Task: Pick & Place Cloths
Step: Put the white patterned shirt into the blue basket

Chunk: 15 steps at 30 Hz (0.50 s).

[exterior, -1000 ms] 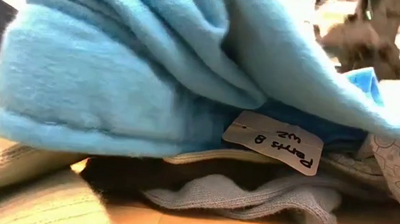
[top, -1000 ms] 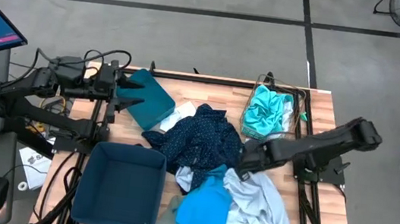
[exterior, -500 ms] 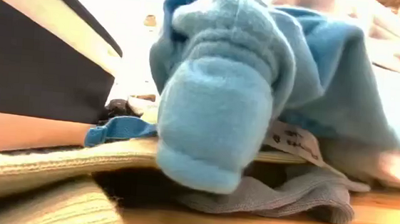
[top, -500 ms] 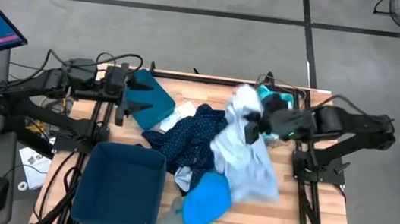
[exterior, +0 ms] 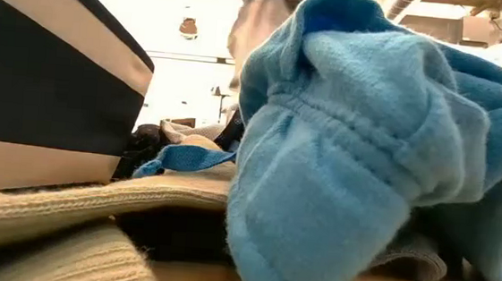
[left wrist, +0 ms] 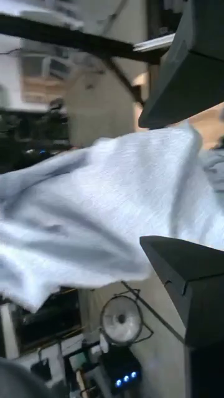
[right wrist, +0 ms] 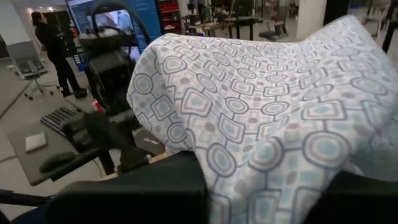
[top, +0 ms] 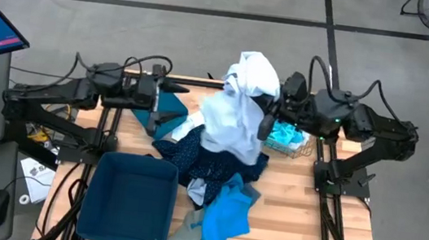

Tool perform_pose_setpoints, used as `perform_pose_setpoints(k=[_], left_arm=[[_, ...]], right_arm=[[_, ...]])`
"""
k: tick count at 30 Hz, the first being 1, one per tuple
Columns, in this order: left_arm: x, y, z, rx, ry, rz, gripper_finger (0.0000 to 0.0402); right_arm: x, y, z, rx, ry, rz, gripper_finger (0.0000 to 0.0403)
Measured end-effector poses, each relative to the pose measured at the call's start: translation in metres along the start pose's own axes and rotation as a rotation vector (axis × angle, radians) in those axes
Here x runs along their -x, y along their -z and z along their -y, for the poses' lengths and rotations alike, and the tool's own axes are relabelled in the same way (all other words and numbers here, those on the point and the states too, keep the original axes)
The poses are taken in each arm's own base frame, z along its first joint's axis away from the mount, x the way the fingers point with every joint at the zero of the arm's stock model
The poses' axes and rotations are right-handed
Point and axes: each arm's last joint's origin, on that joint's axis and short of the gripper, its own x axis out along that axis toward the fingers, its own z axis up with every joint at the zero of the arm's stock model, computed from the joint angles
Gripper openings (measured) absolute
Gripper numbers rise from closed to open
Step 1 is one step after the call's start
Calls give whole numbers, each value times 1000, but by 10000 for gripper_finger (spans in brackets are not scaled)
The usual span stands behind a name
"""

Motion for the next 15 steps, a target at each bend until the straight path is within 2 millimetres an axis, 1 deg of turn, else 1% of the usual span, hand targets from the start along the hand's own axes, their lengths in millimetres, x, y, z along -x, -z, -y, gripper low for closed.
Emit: perform_pose_setpoints(k=[2,8,15], left_arm=[[-8,2,2,-18,29,4,282],[-34,18,6,-43,81,-74,282],[-61,35,9,-61,85,-131,283]], right_arm=[[-3,-2,-3,24,-4,11,10],[-13,-7,-11,73,-8,23,9],[-9,-13,-13,62,-73,50,9]])
